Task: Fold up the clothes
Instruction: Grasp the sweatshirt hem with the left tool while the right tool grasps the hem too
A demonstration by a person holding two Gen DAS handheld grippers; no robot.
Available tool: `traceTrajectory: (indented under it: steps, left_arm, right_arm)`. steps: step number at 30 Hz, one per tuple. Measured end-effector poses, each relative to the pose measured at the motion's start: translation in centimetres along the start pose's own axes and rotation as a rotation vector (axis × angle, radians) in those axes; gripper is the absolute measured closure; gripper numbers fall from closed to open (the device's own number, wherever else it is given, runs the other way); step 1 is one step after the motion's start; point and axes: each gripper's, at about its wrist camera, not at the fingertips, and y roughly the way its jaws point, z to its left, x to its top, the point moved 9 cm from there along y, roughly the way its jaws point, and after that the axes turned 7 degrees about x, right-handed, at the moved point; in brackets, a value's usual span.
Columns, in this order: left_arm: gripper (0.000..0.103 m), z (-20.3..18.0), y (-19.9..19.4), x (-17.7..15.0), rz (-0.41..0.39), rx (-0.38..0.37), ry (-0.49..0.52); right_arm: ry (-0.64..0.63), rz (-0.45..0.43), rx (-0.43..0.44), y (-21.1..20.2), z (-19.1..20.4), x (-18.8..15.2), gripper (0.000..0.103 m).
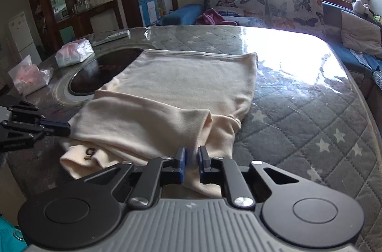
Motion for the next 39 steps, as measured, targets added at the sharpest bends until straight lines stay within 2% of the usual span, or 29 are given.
traceTrajectory:
  steps: [6, 13, 16, 20, 25, 29, 30, 32, 35, 39]
  left_arm:
    - [0.103, 2.1, -0.4, 1.0, 0.005, 0.01, -0.063]
    - [0.1, 0.6, 2.3, 5.3, -0.048, -0.039, -0.109]
    - [0.1, 0.2, 4.6, 6.1, -0.032, -0.043, -0.117]
    - [0.1, 0.1, 6.9, 5.4, 0.019, -0.029, -0.112]
    - [0.099, -0.5, 5.4, 5.0, 0.006, -0.04, -0.076]
    - [0.099, -2.1, 3.3, 3.9, 0.004, -0.082, -0.002]
    - [0.098, -2.4, 2.7, 3.6, 0.005, -0.091, 0.019]
    - [0.081, -3.2, 1.5, 2.8, 0.007, -0.109, 0.062]
    - [0.063, -3.8, -0.5, 1.6, -0.001, -0.119, 0.14]
    - [0.061, -4.4, -1.6, 0.0, 0.003, -0.1, 0.24]
  right_arm:
    - [-0.02, -0.073, -0.005, -1.0, -0.6, 2.0, 0.09]
    - [-0.077, -0.088, 0.018, 2.7, -0.1, 4.6, 0.09]
    - [-0.093, -0.049, 0.017, 4.4, 0.0, 3.9, 0.09]
    - [-0.122, -0.01, -0.019, 5.1, -0.6, 2.6, 0.09]
    - [-0.175, -0.019, 0.016, 2.6, 0.9, 2.3, 0.09]
    - [-0.175, 0.03, 0.027, 2.8, 1.0, 0.8, 0.09]
    - [-0.171, 0.04, 0.022, 2.9, 0.8, 0.5, 0.09]
    - [-0.156, 0.045, 0.022, 2.7, 0.6, 0.0, 0.09]
    - [-0.158, 0.037, 0.043, 1.6, 1.0, 0.1, 0.09]
    - [-0.191, 0.064, 0.04, 1.5, 1.3, -0.7, 0.089]
